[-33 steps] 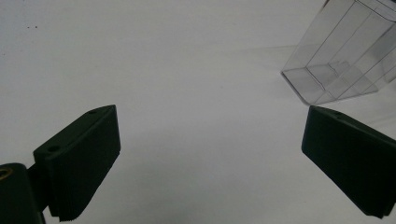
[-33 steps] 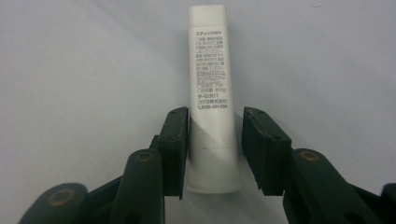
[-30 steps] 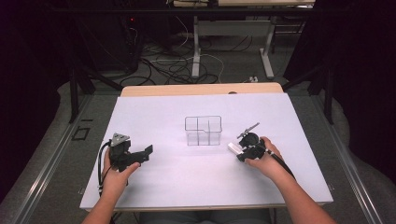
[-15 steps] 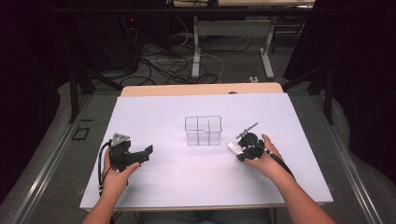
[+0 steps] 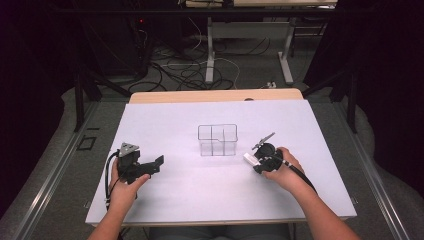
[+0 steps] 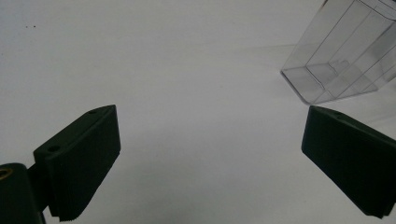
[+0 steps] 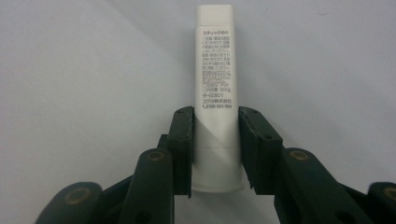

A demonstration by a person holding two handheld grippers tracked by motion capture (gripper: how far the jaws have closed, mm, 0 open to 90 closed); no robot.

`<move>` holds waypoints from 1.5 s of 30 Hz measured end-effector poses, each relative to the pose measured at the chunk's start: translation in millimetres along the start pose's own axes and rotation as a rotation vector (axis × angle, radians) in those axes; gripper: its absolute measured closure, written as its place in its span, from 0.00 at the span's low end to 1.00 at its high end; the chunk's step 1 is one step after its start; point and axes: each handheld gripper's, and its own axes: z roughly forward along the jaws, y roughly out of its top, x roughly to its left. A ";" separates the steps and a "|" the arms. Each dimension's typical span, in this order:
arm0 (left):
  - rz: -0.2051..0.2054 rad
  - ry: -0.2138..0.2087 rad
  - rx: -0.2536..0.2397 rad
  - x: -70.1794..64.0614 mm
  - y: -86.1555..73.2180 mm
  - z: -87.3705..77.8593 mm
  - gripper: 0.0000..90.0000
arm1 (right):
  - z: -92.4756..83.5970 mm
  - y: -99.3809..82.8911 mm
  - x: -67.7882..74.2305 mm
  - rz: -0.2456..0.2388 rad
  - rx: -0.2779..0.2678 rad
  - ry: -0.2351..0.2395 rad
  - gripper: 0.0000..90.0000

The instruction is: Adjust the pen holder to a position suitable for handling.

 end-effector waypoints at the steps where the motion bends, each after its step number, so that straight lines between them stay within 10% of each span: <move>1: 0.000 0.000 0.000 -0.1 0.0 0.0 0.05 | -0.4 0.1 -0.4 -0.018 0.005 -0.028 0.75; 12: 0.011 -0.003 0.007 -2.5 -0.9 -0.2 0.05 | -12.7 3.2 15.2 -0.166 -0.058 -0.099 0.75; 32: 0.023 -0.018 0.023 -6.6 -3.1 3.8 0.08 | -27.2 -0.5 61.3 -0.804 -0.193 -0.292 0.75; 34: 0.025 -0.021 0.027 -6.7 -3.4 4.3 0.08 | -30.8 0.9 64.7 -0.857 -0.144 -0.308 0.75; 45: 0.036 -0.042 0.053 -7.0 -4.4 6.0 0.15 | -26.7 3.2 60.4 -1.127 -0.225 -0.441 0.74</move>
